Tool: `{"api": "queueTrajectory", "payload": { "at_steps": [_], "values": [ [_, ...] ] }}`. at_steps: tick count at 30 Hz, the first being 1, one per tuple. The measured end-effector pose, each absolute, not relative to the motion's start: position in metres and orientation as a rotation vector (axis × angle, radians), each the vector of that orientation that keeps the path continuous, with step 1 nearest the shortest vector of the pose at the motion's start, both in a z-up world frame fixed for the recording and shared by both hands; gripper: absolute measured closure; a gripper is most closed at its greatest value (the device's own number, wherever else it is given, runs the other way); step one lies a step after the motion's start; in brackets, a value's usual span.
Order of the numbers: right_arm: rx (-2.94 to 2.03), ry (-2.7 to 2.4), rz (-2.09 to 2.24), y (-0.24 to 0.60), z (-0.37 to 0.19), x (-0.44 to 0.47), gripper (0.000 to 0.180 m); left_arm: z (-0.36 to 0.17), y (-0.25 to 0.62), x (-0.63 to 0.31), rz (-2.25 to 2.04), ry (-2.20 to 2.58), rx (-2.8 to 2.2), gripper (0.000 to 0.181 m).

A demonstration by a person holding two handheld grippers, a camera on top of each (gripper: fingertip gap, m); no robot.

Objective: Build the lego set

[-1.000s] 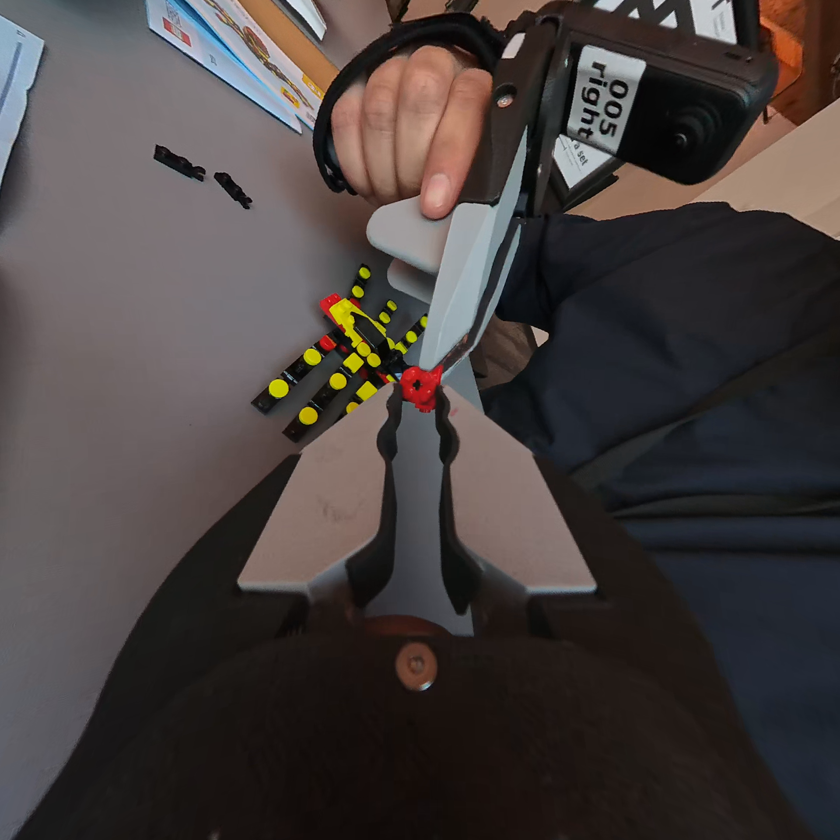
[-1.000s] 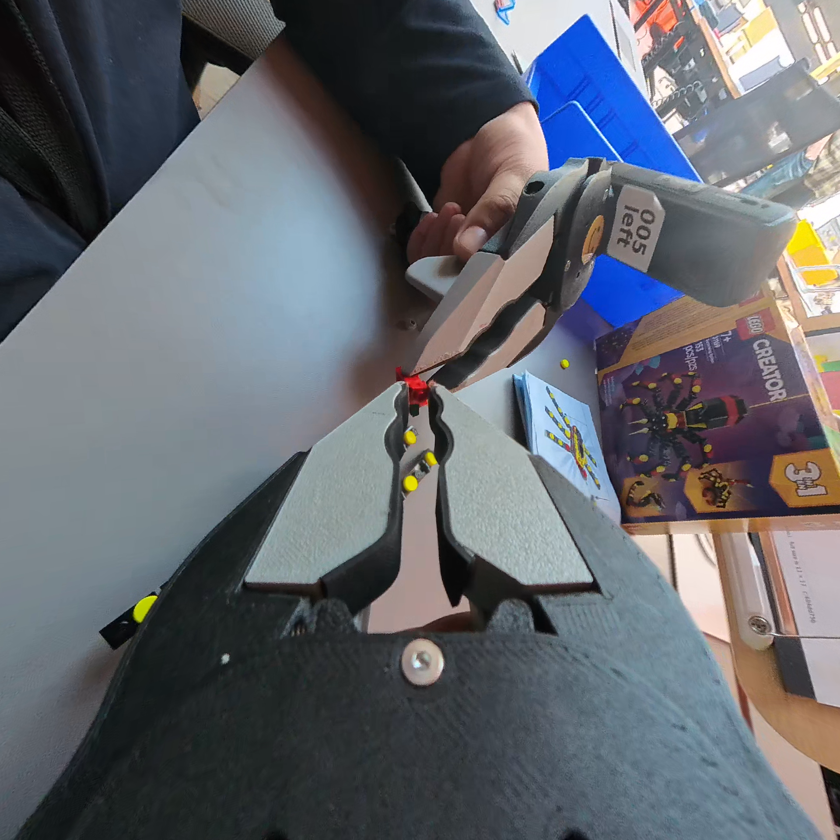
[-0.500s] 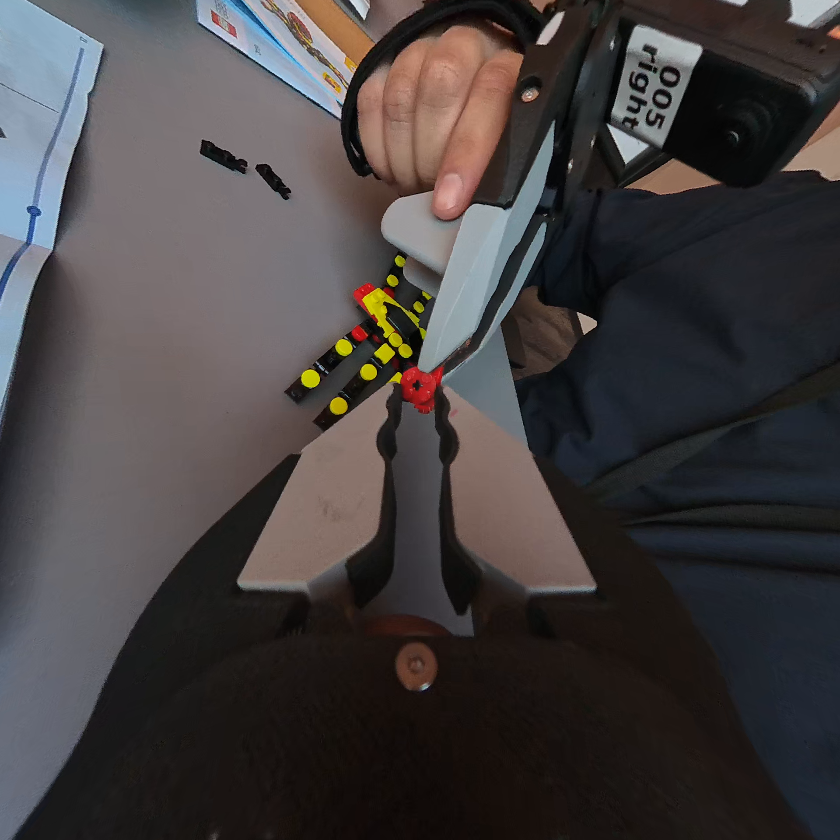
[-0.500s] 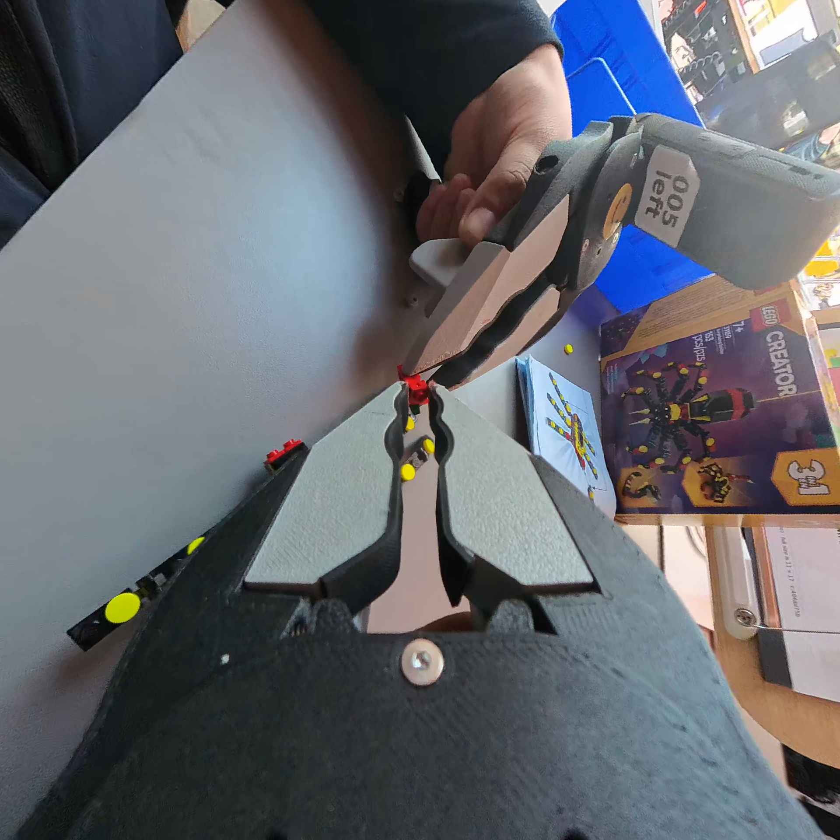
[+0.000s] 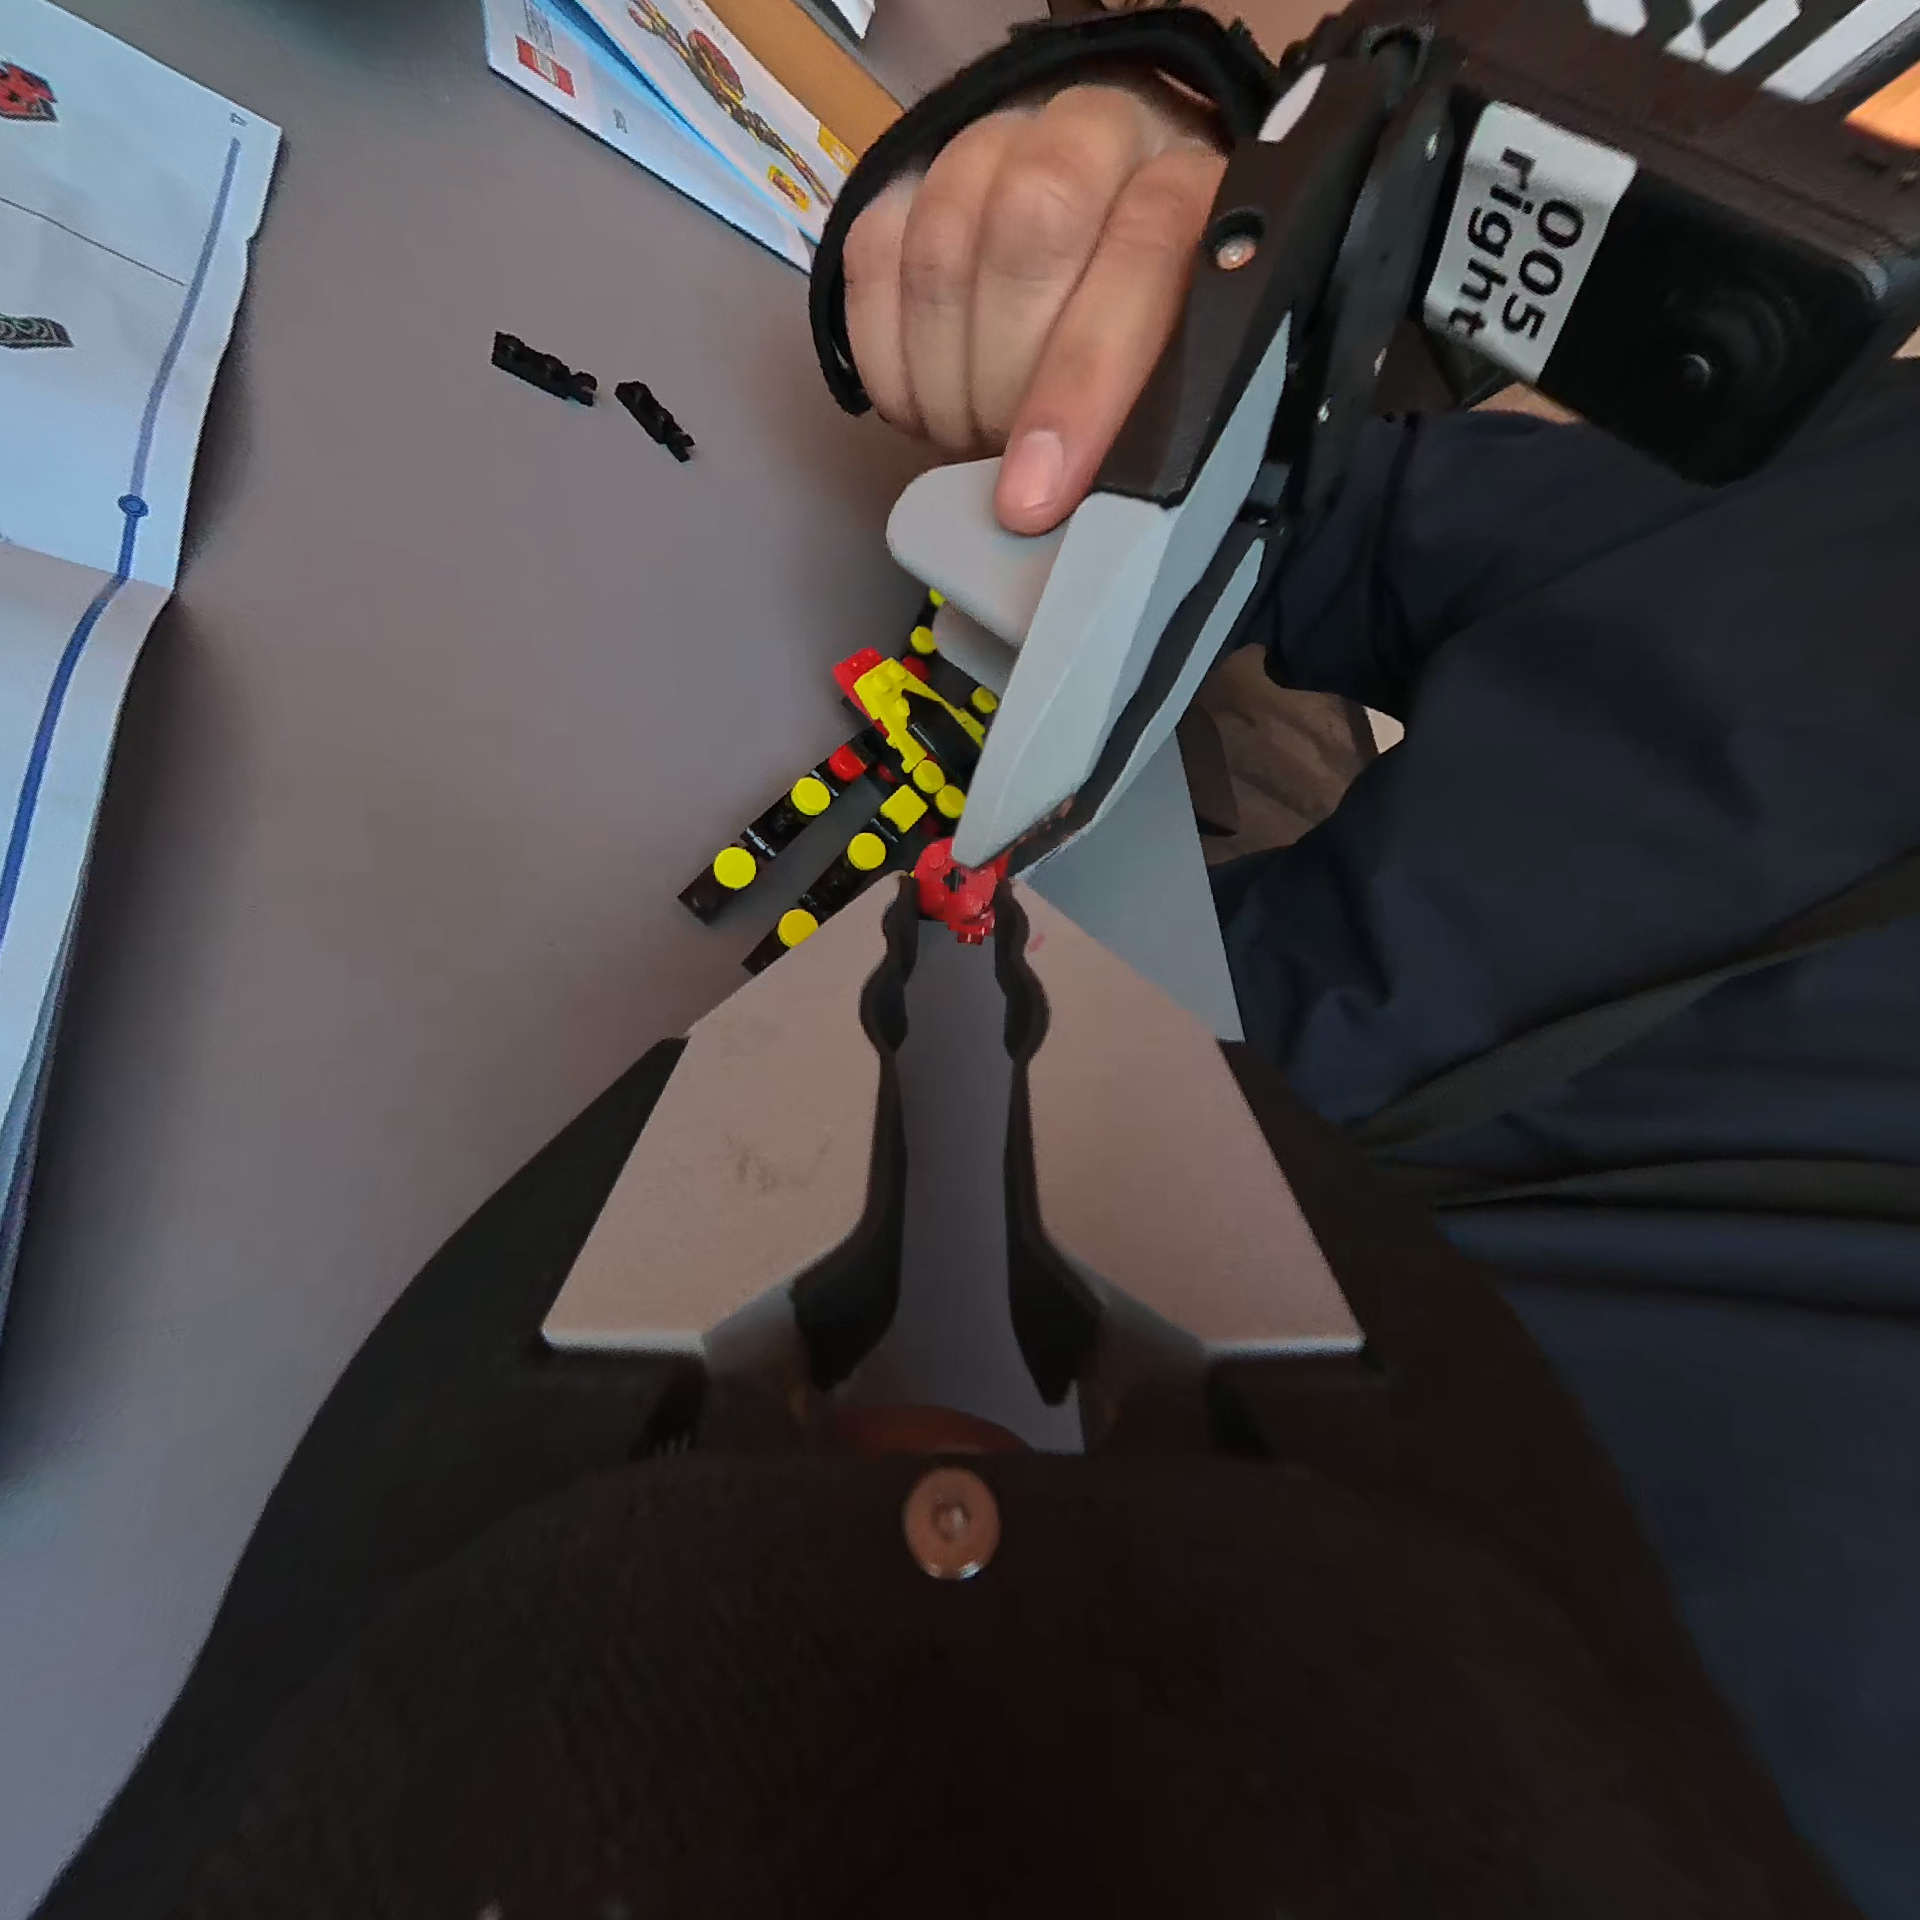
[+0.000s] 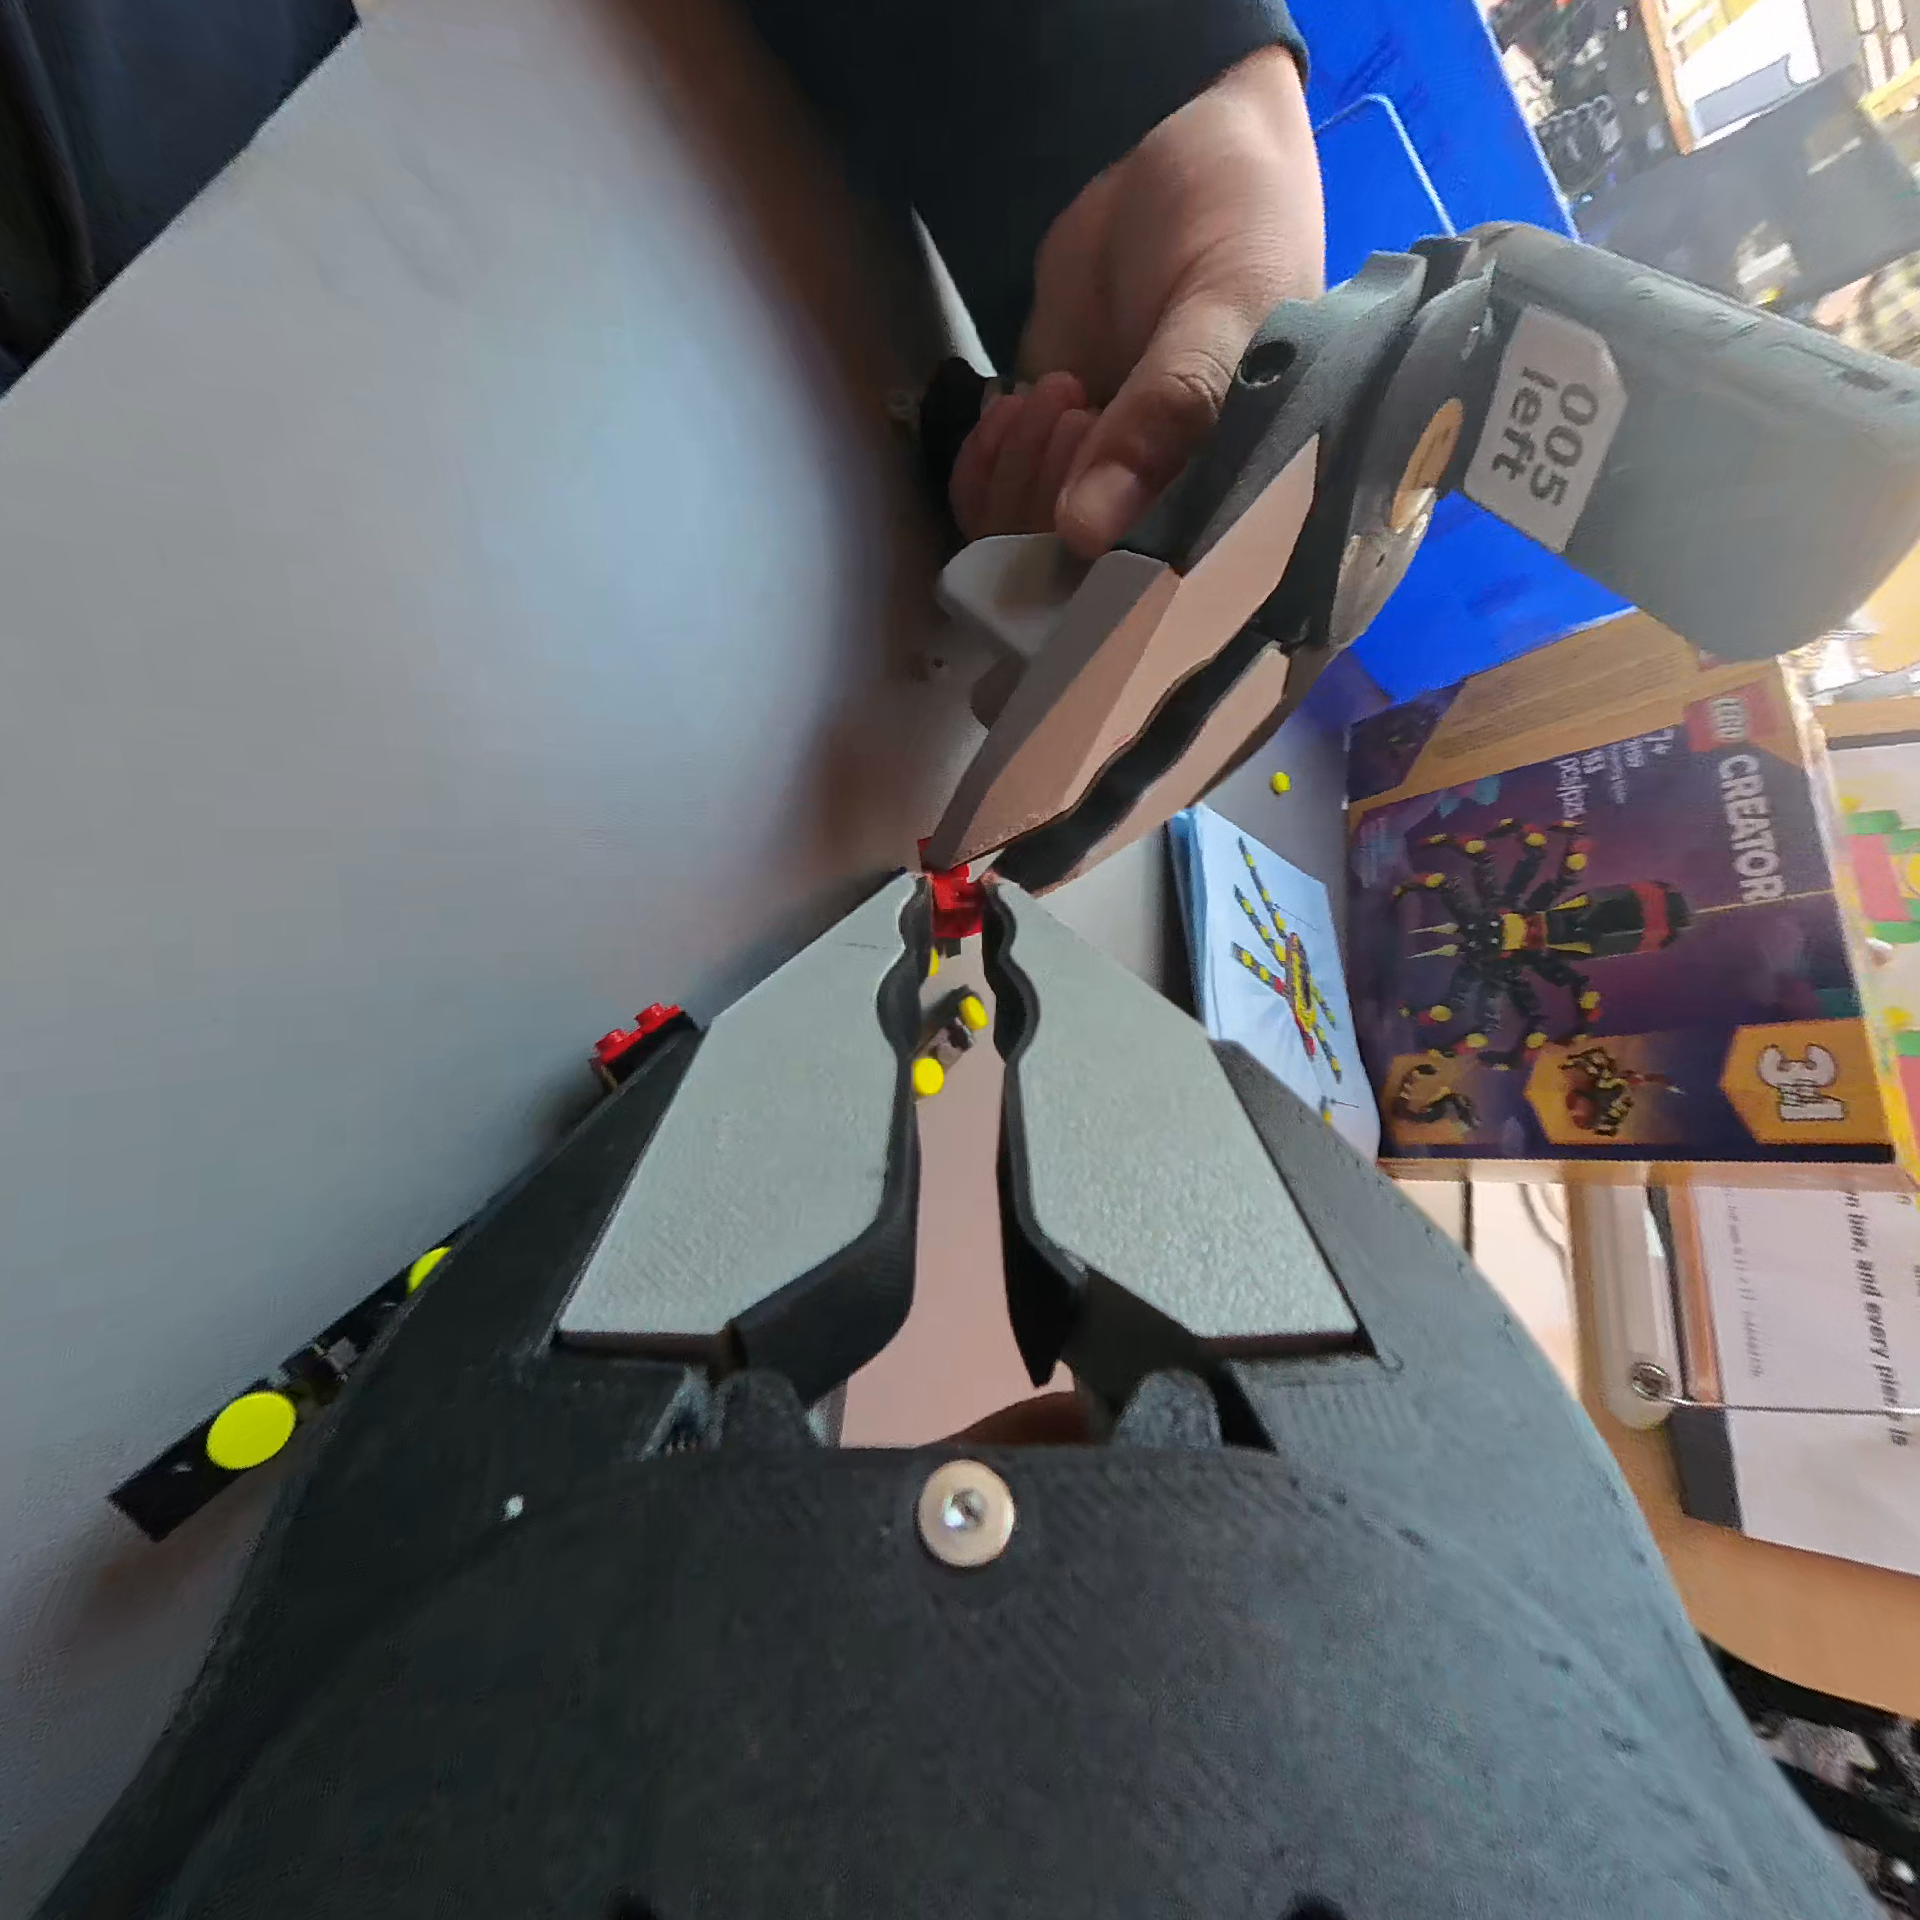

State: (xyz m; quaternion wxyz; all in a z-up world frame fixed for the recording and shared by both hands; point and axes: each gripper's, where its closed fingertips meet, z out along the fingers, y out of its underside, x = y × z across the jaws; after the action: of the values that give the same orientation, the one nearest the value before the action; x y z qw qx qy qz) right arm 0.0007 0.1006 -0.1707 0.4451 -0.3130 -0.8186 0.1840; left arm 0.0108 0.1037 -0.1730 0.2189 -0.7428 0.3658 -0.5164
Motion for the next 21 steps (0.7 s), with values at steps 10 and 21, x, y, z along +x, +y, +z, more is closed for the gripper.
{"api": "queueTrajectory", "payload": {
  "at_steps": [10,21],
  "values": [
    [-0.774,-2.007,0.436,0.104,-0.168,-0.001,0.174,-0.17,0.106,0.009,-1.452,0.989,-2.036,0.17],
    [-0.846,-1.919,0.513,0.114,-0.159,-0.005,0.174,-0.158,0.115,0.008,-1.29,1.0,-1.964,0.171]
  ]
}}
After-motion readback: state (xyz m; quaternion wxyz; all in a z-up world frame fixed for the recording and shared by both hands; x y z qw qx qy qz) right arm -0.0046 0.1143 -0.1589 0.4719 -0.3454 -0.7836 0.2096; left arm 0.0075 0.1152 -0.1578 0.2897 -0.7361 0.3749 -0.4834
